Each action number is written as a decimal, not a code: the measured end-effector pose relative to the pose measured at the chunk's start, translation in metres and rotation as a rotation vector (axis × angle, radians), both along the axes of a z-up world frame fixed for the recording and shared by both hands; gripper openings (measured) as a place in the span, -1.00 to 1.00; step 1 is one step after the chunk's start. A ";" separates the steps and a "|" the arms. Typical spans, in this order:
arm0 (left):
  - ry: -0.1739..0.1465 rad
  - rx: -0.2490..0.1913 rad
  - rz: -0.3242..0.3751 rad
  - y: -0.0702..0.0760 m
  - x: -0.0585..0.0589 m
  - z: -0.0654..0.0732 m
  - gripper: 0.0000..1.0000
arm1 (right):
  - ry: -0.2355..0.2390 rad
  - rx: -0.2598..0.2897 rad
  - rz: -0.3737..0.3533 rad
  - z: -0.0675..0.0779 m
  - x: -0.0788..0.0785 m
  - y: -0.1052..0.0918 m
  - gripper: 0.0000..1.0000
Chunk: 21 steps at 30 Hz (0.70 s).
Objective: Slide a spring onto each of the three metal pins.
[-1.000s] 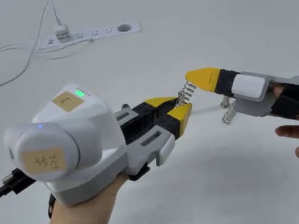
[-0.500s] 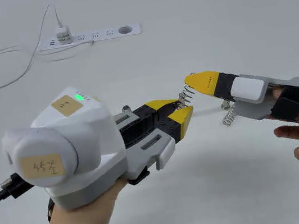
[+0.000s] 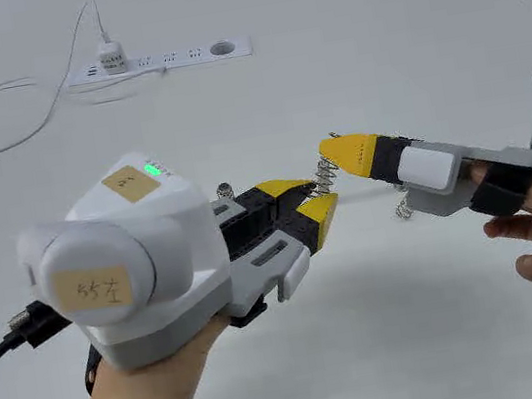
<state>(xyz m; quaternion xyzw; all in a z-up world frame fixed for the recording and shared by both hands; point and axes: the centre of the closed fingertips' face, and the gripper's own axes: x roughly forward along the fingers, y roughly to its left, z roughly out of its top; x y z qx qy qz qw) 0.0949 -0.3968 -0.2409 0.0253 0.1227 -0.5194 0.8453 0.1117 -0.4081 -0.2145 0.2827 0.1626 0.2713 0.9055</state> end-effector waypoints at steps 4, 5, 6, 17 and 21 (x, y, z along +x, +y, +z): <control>0.003 0.026 0.013 0.003 0.002 -0.005 -0.75 | -0.028 -0.042 -0.011 0.001 0.004 -0.003 -0.77; 0.003 0.033 0.019 0.004 0.003 -0.007 -0.74 | -0.034 -0.052 -0.015 0.001 0.005 -0.004 -0.77; 0.004 0.039 0.025 0.005 0.004 -0.008 -0.72 | -0.037 -0.057 -0.017 0.001 0.006 -0.004 -0.77; -0.004 0.118 0.102 0.023 0.016 -0.021 -0.44 | -0.078 -0.173 -0.045 -0.001 0.023 -0.016 -0.77; 0.000 0.130 0.131 0.028 0.022 -0.023 -0.30 | -0.115 -0.228 -0.056 0.000 0.031 -0.020 -0.77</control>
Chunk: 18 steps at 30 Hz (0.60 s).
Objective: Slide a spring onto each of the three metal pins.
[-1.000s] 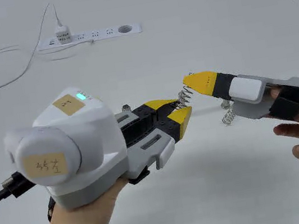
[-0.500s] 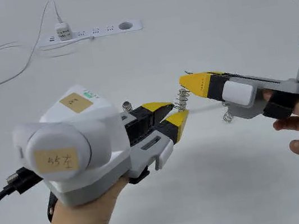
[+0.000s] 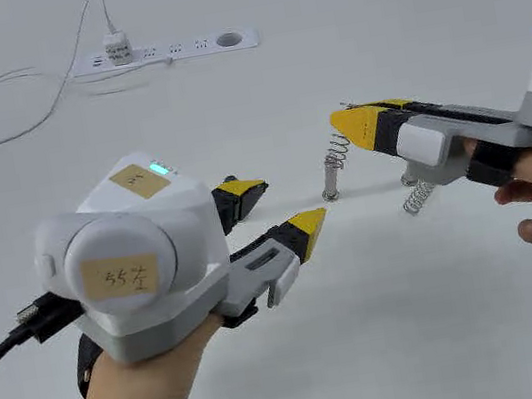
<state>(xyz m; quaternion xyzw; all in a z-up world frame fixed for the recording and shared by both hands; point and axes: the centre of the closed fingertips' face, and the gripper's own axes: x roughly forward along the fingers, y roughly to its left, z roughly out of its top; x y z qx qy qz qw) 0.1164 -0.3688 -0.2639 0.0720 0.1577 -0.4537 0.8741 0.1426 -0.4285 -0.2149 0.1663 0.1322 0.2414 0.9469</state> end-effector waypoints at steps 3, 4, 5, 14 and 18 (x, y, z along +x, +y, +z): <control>-0.003 0.003 0.023 0.004 0.003 0.000 -0.22 | -0.014 -0.018 -0.006 0.000 0.006 -0.002 -0.77; -0.004 0.003 0.028 0.005 0.003 0.001 -0.20 | -0.019 -0.024 -0.008 0.000 0.008 -0.003 -0.77; -0.004 0.006 0.035 0.007 0.004 0.000 -0.18 | -0.024 -0.031 -0.011 0.000 0.009 -0.004 -0.77; -0.014 0.037 0.090 0.018 0.007 -0.004 0.12 | -0.029 -0.095 -0.021 -0.011 0.025 -0.007 -0.77; -0.011 0.031 0.103 0.021 0.009 -0.005 0.26 | -0.022 -0.135 -0.021 -0.022 0.032 -0.008 -0.77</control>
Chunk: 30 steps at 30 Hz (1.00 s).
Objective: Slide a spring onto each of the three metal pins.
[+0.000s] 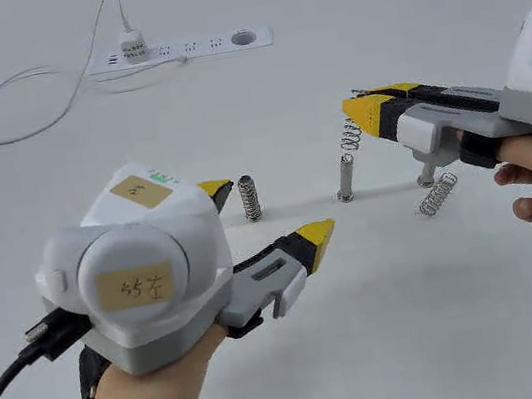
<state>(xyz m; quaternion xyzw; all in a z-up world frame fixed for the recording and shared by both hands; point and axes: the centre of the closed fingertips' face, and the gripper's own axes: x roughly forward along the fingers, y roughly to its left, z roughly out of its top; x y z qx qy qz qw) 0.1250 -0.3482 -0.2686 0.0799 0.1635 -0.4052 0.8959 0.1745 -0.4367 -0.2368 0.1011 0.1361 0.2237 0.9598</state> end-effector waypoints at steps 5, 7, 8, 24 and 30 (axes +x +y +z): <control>0.017 0.004 0.014 0.003 0.001 -0.007 0.44 | -0.005 -0.055 0.008 -0.008 0.003 0.000 -0.77; 0.025 0.010 0.015 0.003 0.001 -0.010 0.48 | -0.007 -0.082 0.013 -0.012 0.004 0.001 -0.77; 0.025 0.012 0.015 0.003 0.001 -0.010 0.51 | -0.007 -0.093 0.016 -0.014 0.004 0.001 -0.77; 0.045 0.028 0.010 0.002 0.000 -0.017 0.72 | -0.027 -0.156 0.042 -0.025 -0.003 0.008 -0.77; 0.039 0.027 0.011 0.002 0.000 -0.016 0.70 | -0.019 -0.216 0.051 -0.038 -0.007 0.011 -0.77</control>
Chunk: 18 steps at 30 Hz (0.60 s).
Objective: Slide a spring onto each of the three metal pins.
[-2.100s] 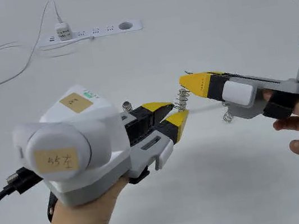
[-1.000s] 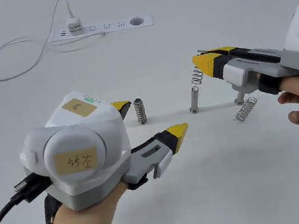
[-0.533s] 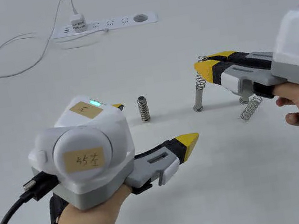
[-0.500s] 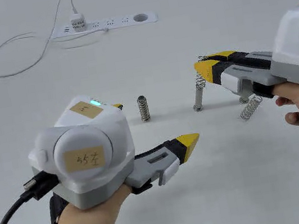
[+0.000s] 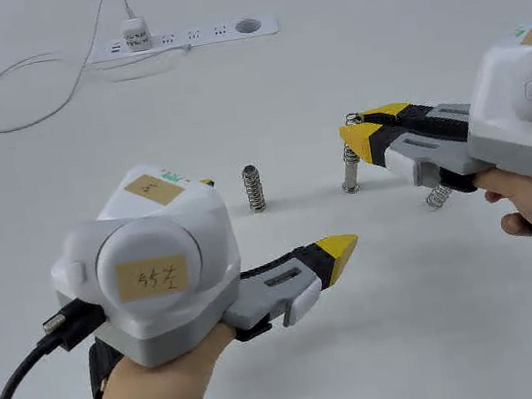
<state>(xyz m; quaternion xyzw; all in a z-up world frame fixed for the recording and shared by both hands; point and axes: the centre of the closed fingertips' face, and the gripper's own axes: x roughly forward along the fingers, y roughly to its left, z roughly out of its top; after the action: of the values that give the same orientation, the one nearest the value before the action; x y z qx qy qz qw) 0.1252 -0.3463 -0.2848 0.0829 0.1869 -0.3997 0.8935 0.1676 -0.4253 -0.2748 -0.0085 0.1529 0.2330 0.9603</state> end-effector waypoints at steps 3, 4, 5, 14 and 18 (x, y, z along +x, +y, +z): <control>-0.001 0.004 0.001 0.001 0.001 0.000 0.69 | 0.005 -0.018 0.003 -0.005 -0.001 0.001 -0.77; -0.002 0.004 0.002 0.001 0.001 0.000 0.68 | 0.008 -0.021 0.004 -0.007 -0.001 0.001 -0.77; -0.005 0.004 0.003 0.001 0.001 0.000 0.69 | 0.014 -0.020 0.003 -0.009 0.000 0.001 -0.77; -0.002 0.009 0.001 0.002 0.001 -0.001 0.67 | 0.057 -0.043 0.003 -0.026 -0.001 0.002 -0.77; 0.000 0.012 0.000 0.002 0.001 -0.002 0.66 | 0.067 -0.048 0.003 -0.031 -0.002 0.002 -0.77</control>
<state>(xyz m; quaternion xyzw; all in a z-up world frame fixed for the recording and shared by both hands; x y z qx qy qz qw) 0.1260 -0.3446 -0.2870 0.0883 0.1893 -0.3986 0.8930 0.1659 -0.4228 -0.3054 -0.0240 0.1907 0.2307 0.9538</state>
